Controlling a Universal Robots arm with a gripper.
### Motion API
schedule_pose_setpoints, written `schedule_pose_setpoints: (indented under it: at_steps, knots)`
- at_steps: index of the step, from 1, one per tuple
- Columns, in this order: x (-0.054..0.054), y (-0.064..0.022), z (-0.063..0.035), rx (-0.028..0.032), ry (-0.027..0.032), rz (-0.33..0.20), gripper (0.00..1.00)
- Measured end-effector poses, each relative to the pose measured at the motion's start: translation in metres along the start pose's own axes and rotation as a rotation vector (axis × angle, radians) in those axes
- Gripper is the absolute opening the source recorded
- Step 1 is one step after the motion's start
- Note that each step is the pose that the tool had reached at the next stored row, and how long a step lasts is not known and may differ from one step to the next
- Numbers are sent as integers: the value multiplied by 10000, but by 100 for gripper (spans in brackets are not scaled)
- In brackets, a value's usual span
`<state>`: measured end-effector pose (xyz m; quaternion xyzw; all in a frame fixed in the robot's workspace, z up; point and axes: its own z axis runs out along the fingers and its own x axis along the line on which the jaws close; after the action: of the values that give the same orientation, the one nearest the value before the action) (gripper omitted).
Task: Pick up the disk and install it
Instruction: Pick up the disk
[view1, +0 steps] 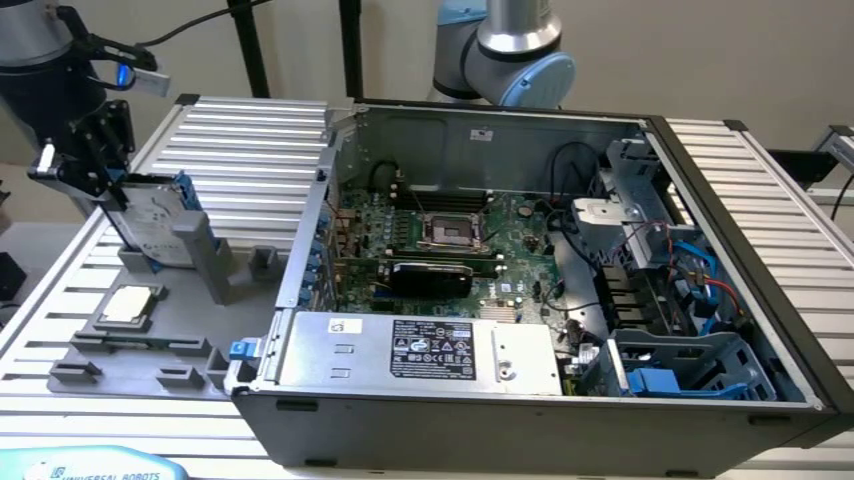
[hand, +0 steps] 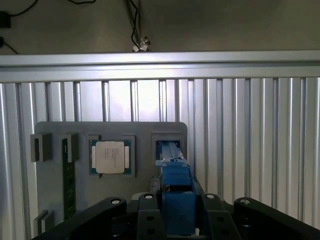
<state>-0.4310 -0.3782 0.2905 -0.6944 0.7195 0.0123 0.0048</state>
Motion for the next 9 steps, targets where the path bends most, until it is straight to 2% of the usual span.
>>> schedule_pose_setpoints:
  at_steps: [4,9]
  knots:
    - [-1,0,-41,-1,-1,0,33]
    - [-5,0,-178,-1,0,0,33]
